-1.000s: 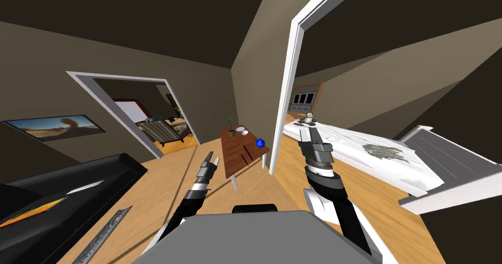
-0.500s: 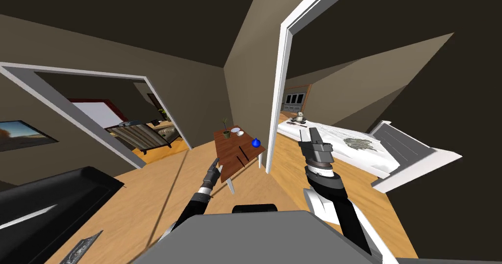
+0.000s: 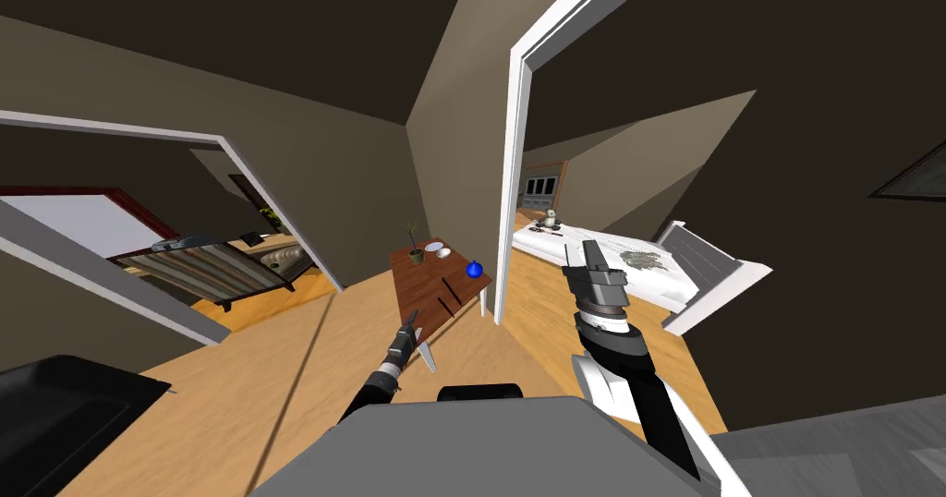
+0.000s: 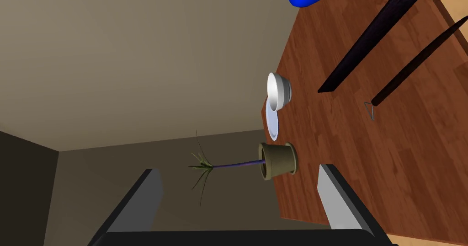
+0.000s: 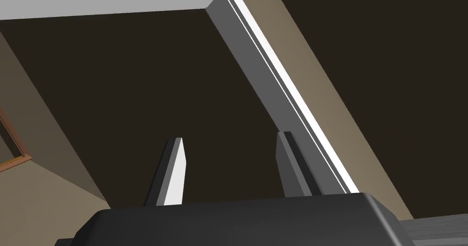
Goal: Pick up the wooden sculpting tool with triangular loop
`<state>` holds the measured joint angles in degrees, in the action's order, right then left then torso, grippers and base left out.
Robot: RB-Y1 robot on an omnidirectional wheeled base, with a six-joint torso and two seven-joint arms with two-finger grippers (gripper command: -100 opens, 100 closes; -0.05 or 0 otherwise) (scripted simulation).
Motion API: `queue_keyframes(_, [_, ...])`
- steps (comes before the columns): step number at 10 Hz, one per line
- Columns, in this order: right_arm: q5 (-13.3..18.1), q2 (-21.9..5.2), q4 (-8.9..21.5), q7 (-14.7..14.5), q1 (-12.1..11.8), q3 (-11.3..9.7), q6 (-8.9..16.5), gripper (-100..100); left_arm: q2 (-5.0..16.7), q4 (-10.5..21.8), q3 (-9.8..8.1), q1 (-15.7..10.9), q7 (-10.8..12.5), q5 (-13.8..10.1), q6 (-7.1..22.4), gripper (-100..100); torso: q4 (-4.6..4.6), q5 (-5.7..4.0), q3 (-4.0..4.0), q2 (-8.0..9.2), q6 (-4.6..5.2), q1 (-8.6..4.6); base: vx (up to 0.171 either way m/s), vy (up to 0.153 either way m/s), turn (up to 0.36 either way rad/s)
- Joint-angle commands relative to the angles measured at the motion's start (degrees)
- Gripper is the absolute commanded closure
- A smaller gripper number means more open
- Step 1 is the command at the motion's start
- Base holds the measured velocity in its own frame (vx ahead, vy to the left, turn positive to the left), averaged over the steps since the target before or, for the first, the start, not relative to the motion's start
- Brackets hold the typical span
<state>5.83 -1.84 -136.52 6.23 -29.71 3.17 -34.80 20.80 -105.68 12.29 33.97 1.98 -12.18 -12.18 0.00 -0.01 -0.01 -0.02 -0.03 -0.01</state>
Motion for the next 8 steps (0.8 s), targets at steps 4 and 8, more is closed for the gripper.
queue_keyframes(4, [0.0, 0.0, 0.0, 0.0, 0.0, 0.0, 0.0, 0, 1.8, 6.9, 3.12, -0.9, -0.9, -2.0, 3.4, -100, 0.01, 0.00, 0.02, 0.03, 0.03, 0.00, 0.000, -0.002, -0.208])
queue_keyframes(8, [0.0, 0.0, 0.0, 0.0, 0.0, 0.0, 0.0, 0, 4.0, 12.6, 5.72, -2.3, -1.3, -4.4, 7.1, -100, -0.05, 0.02, -0.11, -0.20, -0.03, 0.09, 0.046, 0.007, -0.174])
